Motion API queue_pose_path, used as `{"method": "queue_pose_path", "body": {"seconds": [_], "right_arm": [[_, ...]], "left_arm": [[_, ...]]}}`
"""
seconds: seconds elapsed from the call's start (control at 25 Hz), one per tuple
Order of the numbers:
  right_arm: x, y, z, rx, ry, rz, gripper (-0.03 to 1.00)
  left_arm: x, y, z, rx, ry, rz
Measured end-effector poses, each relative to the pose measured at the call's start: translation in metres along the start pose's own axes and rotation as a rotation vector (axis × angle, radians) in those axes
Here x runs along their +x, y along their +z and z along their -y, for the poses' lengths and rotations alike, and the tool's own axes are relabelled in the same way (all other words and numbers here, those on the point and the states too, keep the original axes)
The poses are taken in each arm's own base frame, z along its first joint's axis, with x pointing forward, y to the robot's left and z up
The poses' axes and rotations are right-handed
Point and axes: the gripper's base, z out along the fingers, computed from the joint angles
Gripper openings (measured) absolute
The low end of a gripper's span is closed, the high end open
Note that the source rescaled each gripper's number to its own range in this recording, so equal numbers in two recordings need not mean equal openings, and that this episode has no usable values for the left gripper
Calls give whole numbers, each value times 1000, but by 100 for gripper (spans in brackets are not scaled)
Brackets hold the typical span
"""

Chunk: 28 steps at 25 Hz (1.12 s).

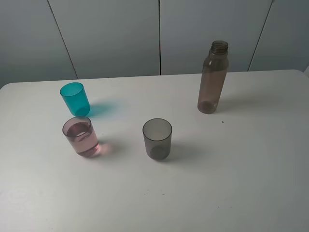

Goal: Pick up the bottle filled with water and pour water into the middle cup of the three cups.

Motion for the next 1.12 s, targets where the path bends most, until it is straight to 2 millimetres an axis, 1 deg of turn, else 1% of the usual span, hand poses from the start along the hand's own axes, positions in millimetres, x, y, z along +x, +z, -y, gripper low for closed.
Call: {"method": "queue_pose_path", "body": {"seconds": [0.08,0.24,0.76,0.88,1.0,1.12], "right_arm": [[1,3,1,13,-6,0,100],[9,16,2,23,-17,-33,100],[9,16,2,28,-18,-18,100],[9,16,2,75,8,-17,100],[9,16,1,159,51,-15,100],[9,16,1,192,68,-14,100]], "left_arm": [[0,0,0,0,0,0],[0,0,0,0,0,0],[0,0,0,0,0,0],[0,0,0,0,0,0],[0,0,0,0,0,0],[0,0,0,0,0,0]]}}
